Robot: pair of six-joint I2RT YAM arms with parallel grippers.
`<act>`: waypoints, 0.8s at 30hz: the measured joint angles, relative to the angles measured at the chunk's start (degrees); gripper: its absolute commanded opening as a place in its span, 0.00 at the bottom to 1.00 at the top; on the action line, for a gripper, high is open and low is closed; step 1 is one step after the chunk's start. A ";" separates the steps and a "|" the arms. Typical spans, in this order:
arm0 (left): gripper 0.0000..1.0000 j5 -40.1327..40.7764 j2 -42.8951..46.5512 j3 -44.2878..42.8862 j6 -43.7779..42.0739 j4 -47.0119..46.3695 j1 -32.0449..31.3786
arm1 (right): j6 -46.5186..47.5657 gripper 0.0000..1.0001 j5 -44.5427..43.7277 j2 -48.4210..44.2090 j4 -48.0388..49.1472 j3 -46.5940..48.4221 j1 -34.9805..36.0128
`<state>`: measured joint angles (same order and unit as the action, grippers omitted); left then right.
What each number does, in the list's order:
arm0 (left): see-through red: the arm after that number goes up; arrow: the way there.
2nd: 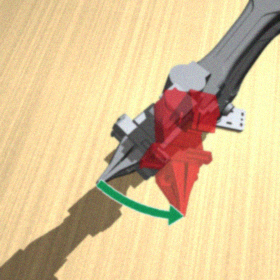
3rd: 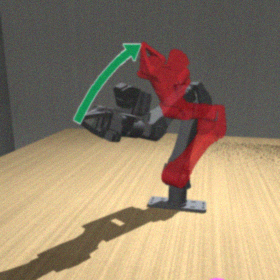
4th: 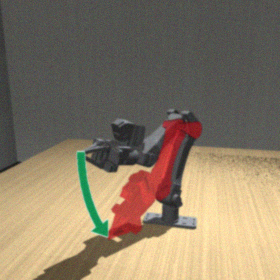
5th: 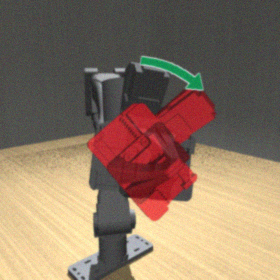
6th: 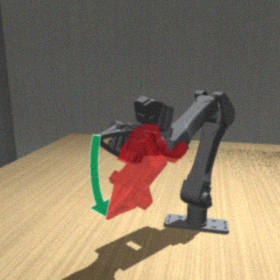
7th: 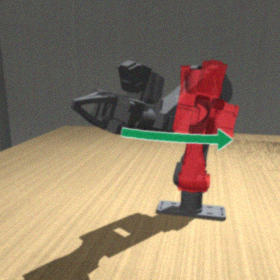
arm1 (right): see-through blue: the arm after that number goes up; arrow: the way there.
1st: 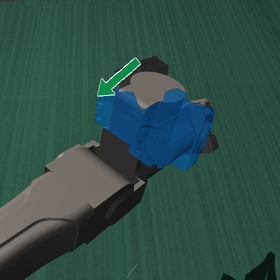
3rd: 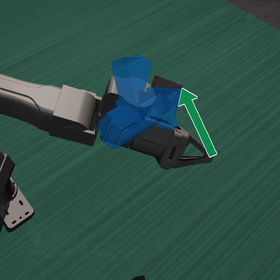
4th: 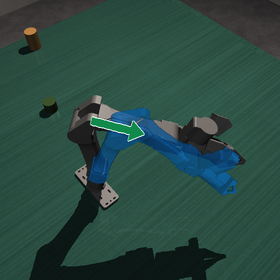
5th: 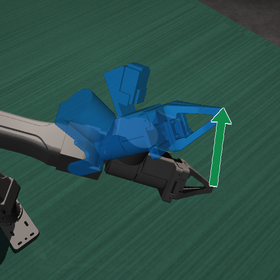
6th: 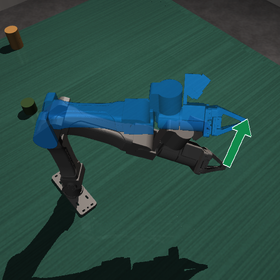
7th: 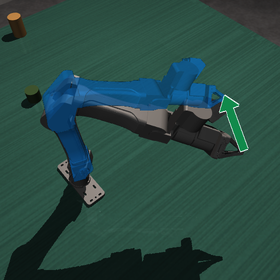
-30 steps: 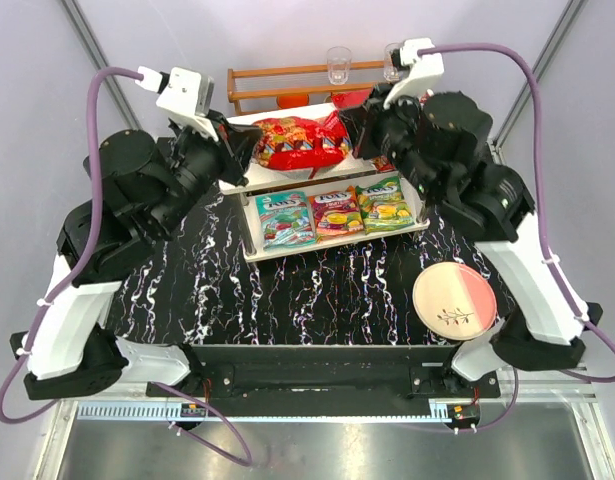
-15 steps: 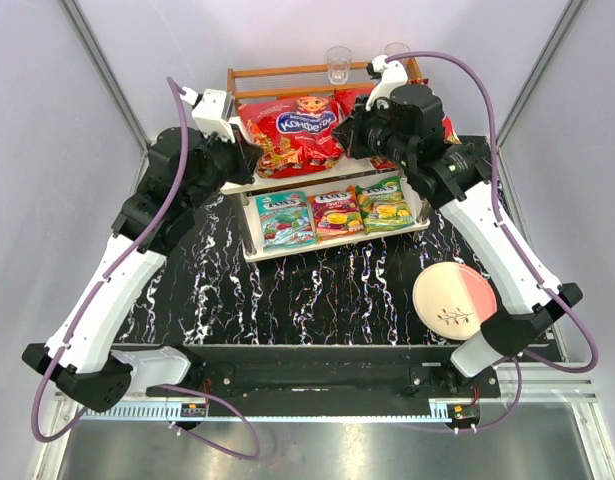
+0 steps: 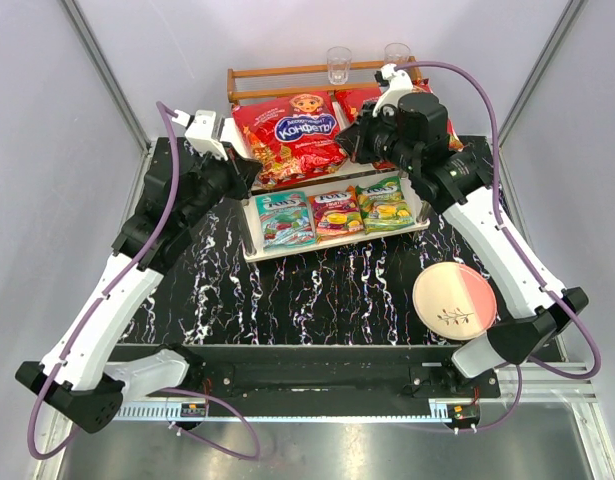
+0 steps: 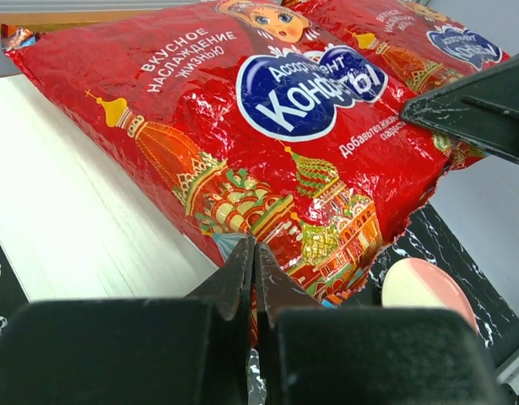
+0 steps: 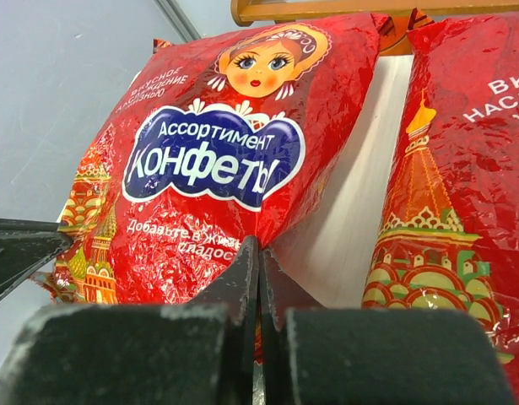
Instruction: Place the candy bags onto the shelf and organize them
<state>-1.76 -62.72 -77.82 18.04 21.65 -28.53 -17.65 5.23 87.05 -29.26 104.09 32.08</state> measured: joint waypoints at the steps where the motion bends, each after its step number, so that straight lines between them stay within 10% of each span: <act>1: 0.02 -0.13 0.07 0.15 0.04 0.00 0.17 | -0.07 0.00 0.09 -0.15 0.31 -0.31 -0.07; 11: 0.07 -4.26 -0.02 0.28 0.94 -0.44 4.44 | -0.44 0.01 1.97 -1.92 1.49 -2.62 -0.09; 17: 0.82 -4.85 -0.02 0.28 1.01 -0.37 6.01 | -0.37 0.33 1.75 -2.38 1.97 -3.30 -0.24; 24: 0.96 -1.36 1.51 -3.08 0.42 2.75 6.56 | 0.59 0.61 3.56 -2.10 -0.20 2.93 -0.48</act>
<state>-3.11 -61.21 -80.90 18.46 24.40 -21.98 -17.06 8.80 84.95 -29.45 107.02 31.59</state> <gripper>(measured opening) 0.948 0.527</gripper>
